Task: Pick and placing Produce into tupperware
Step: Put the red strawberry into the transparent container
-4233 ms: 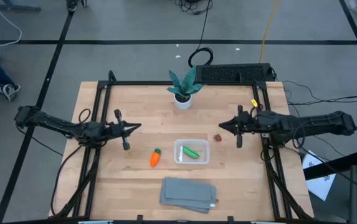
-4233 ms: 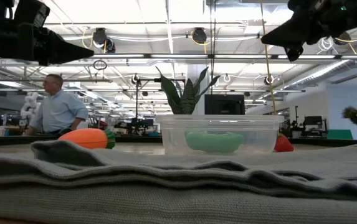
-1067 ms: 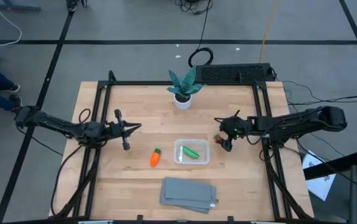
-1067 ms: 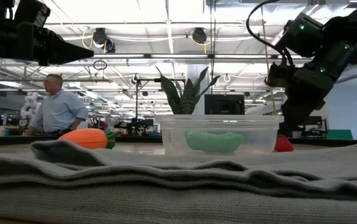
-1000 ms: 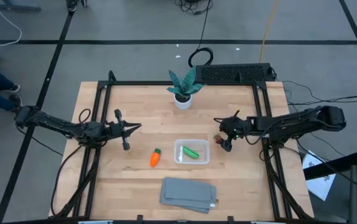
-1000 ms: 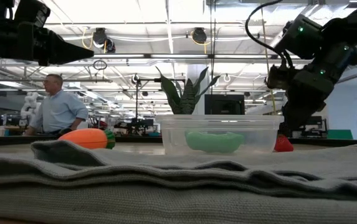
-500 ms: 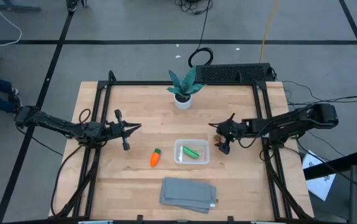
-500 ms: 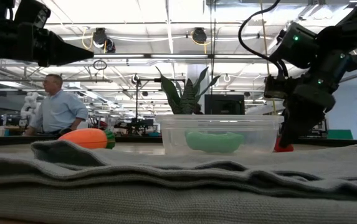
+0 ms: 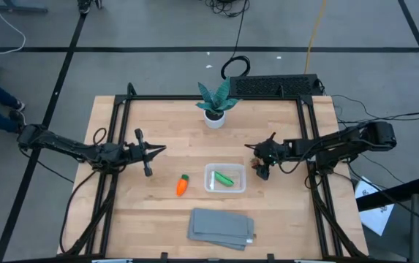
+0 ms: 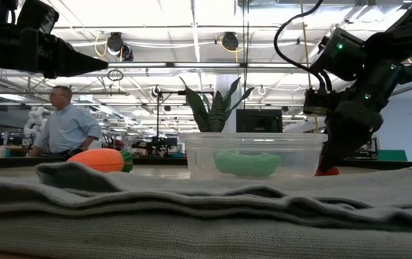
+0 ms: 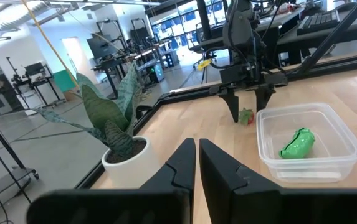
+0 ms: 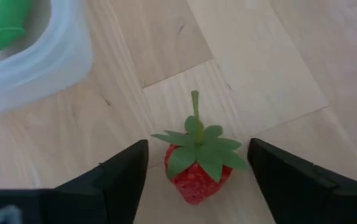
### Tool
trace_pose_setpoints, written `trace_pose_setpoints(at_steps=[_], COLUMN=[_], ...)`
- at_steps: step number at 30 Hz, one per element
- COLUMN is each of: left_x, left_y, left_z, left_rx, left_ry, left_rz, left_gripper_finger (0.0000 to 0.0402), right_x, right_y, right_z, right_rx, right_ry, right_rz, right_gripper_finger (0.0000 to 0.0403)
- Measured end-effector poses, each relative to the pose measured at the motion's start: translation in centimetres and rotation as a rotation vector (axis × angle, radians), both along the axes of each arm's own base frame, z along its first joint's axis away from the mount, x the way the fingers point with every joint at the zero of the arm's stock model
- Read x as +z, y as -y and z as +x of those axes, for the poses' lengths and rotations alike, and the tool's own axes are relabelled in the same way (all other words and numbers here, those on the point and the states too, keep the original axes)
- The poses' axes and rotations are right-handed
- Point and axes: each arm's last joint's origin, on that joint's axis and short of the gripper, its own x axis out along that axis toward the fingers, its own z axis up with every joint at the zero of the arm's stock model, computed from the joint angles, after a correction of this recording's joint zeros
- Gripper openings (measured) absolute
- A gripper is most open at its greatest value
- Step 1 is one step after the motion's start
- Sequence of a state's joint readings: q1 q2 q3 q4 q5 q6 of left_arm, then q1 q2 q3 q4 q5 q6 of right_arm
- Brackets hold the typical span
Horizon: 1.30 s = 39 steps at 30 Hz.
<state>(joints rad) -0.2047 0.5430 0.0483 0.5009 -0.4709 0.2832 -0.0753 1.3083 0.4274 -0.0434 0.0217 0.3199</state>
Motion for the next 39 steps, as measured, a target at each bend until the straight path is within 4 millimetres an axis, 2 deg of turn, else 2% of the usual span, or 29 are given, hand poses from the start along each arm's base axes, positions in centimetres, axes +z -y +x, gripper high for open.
trace_pose_setpoints(at_steps=[9, 18, 27, 39], left_x=[0.0, 0.0, 0.0, 0.0], left_y=[0.0, 0.0, 0.0, 0.0], left_z=[0.0, 0.0, 0.0, 0.0], left_rx=[0.000, 0.000, 0.000, 0.000], left_ry=[-0.003, -0.003, -0.002, -0.001], left_rz=[0.001, 0.001, 0.001, -0.003], left_gripper_finger=[0.0026, 0.0026, 0.0026, 0.0026], right_x=[0.0, 1.0, 2.9, 7.6], right_y=[0.1, -0.2, -0.2, 0.0], right_z=[0.0, -0.3, -0.1, 1.7], right_rx=[-0.011, 0.026, 0.034, 0.090], right_ry=[0.002, 0.049, 0.021, -0.025], right_rz=[-0.015, 0.037, 0.046, 0.011], right_gripper_finger=[0.0191, 0.0147, 0.0144, 0.0143])
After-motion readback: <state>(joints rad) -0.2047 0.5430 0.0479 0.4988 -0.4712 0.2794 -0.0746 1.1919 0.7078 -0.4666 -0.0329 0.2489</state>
